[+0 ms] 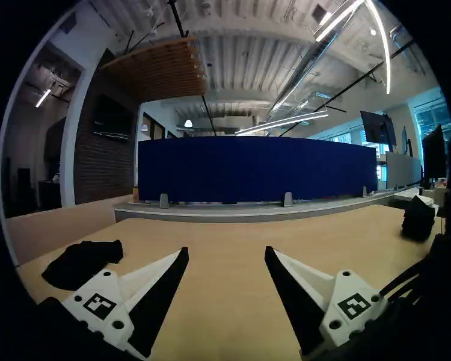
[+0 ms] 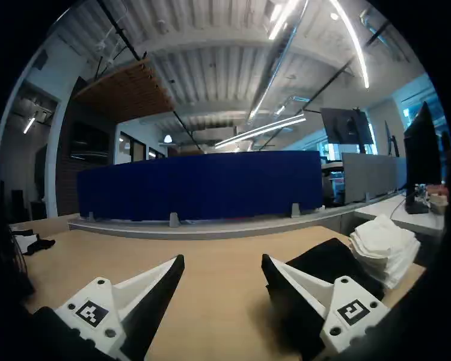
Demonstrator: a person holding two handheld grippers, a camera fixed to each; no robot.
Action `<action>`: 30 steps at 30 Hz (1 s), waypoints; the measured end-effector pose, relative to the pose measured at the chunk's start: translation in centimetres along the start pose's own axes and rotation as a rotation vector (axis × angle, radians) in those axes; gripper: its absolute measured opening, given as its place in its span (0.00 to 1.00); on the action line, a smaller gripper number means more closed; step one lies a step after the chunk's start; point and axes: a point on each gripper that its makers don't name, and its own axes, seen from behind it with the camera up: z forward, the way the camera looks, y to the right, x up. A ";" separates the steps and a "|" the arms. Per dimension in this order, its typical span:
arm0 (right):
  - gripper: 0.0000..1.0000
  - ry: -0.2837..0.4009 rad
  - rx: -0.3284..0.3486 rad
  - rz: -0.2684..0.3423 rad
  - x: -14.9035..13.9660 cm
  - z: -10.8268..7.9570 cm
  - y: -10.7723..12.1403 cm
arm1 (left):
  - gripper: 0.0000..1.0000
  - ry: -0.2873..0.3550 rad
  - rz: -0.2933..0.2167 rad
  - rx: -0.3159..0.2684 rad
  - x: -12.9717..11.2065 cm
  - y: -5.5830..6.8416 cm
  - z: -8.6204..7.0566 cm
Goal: Fold towel
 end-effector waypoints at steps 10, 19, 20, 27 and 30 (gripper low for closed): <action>1.00 -0.002 -0.001 0.029 -0.6 0.5 0.3 | 0.94 0.000 0.000 0.000 0.0 0.0 -0.1; 1.00 -0.001 -0.015 0.044 -0.9 0.7 1.1 | 0.94 0.000 0.000 0.000 0.0 0.1 -0.1; 1.00 0.000 -0.015 0.044 -1.1 0.7 1.1 | 0.94 0.000 0.000 0.000 0.0 0.1 -0.1; 0.99 -0.004 -0.020 0.044 -2.1 0.9 1.4 | 0.94 0.000 0.000 0.000 0.0 0.0 -0.1; 0.99 -0.002 -0.022 0.034 -1.8 0.8 1.4 | 0.94 0.000 0.000 0.000 0.0 0.0 -0.1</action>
